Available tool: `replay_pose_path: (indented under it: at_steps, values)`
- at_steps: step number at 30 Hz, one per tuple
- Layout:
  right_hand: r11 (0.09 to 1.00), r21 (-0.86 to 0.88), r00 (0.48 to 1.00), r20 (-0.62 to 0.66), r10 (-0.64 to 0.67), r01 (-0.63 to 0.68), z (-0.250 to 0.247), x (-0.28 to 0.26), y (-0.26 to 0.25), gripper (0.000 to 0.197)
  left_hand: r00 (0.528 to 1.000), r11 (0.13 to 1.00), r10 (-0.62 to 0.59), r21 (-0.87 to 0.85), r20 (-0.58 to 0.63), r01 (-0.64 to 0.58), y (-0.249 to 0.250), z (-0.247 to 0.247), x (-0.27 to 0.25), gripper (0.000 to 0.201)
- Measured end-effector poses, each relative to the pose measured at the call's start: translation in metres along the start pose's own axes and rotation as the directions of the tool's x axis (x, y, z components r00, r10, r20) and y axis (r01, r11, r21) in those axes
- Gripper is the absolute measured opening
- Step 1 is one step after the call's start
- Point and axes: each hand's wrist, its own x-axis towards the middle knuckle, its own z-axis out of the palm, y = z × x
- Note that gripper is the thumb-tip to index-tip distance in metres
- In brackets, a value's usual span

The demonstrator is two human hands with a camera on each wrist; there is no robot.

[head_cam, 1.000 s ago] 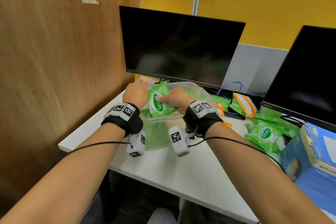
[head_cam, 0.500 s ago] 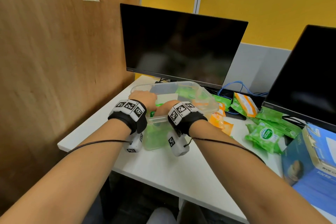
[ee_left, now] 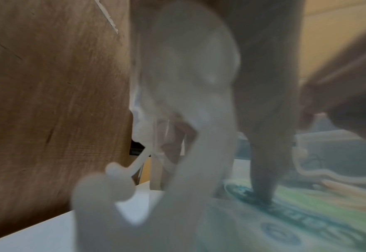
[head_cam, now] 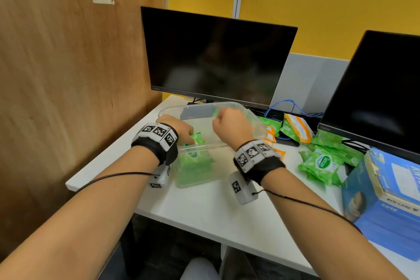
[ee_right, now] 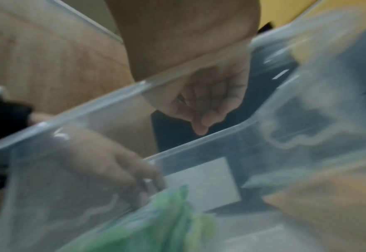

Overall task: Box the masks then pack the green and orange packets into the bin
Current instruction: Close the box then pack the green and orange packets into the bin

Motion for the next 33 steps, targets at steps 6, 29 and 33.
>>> replay_pose_path:
  at_steps: [6, 29, 33]
  values:
    - [0.995, -0.054, 0.901, -0.431, 0.054, -0.086, -0.028, -0.015, 0.097, 0.016, 1.0, 0.998, -0.006, -0.059, -0.011, 0.005, -0.001, 0.002, 0.002, 0.05]
    - [0.421, 0.747, 0.857, 0.452, 0.247, -0.515, -0.074, -0.028, 0.125, 0.04, 0.98, 0.998, 0.006, -0.06, -0.198, -0.018, -0.004, 0.007, 0.008, 0.033]
    - [-0.174, 0.913, 0.926, 0.377, 0.016, -0.369, -0.076, -0.009, 0.086, 0.052, 0.974, 0.982, -0.006, -0.184, -0.225, -0.037, -0.007, 0.008, 0.01, 0.03]
